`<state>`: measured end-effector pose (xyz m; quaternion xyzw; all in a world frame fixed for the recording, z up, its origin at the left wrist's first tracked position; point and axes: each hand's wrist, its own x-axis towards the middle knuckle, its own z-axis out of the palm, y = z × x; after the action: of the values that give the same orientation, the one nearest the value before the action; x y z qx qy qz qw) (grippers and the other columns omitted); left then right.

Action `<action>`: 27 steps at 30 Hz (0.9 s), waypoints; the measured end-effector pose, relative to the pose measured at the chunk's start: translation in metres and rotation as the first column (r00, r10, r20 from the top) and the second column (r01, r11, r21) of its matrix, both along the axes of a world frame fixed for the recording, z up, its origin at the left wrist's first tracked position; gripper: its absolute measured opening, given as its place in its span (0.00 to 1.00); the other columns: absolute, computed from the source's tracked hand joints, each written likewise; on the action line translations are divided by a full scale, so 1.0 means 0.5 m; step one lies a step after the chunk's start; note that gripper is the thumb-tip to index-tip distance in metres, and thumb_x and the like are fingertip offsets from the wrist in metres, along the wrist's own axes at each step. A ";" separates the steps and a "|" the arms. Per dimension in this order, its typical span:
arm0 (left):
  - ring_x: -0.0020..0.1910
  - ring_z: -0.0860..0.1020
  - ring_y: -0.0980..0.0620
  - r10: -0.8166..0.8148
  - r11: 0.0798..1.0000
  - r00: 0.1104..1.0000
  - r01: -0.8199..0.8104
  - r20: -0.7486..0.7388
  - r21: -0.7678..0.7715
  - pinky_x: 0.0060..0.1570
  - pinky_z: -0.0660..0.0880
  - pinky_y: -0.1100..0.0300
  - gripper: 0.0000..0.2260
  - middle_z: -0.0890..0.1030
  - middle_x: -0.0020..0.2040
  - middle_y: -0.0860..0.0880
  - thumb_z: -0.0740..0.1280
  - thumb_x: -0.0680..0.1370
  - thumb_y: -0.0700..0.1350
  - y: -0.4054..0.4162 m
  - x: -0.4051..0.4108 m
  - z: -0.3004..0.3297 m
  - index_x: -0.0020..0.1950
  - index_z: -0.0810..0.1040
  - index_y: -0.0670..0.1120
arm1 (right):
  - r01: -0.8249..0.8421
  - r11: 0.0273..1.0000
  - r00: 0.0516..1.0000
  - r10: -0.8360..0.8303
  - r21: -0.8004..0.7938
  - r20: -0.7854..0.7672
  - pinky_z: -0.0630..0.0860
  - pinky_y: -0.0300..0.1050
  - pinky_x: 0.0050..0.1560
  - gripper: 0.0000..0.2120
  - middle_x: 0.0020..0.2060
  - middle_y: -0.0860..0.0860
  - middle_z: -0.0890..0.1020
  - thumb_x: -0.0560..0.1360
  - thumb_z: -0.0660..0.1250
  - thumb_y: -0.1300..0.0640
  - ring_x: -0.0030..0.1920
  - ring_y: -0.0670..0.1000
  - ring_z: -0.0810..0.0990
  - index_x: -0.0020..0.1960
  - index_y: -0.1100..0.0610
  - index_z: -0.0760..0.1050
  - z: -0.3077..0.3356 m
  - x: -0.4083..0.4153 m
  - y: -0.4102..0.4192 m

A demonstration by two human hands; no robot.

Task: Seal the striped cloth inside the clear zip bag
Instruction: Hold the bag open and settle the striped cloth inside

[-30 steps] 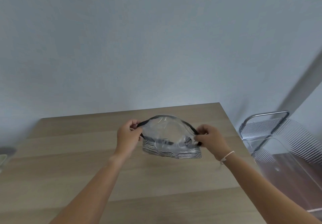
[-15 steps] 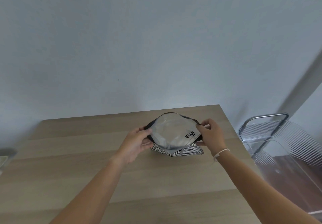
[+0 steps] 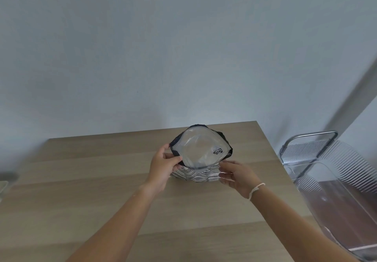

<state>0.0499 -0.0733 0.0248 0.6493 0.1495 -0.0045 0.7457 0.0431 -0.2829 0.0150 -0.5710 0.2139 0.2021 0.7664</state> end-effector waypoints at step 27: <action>0.33 0.80 0.50 -0.036 0.999 0.997 0.037 -0.071 0.012 0.40 0.80 0.56 0.28 0.77 0.36 0.45 0.70 0.69 0.32 0.004 -0.019 -0.007 0.64 0.66 0.50 | 0.070 0.964 0.981 -0.020 -0.255 0.194 0.71 0.37 0.21 0.08 0.31 0.54 0.74 0.70 0.68 0.63 0.25 0.48 0.70 0.37 0.57 0.69 0.023 0.026 0.039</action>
<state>0.0405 -0.0712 0.0214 0.6562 0.1638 -0.0399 0.7355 0.0562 -0.2634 0.0266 -0.6783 0.1777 0.0995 0.7060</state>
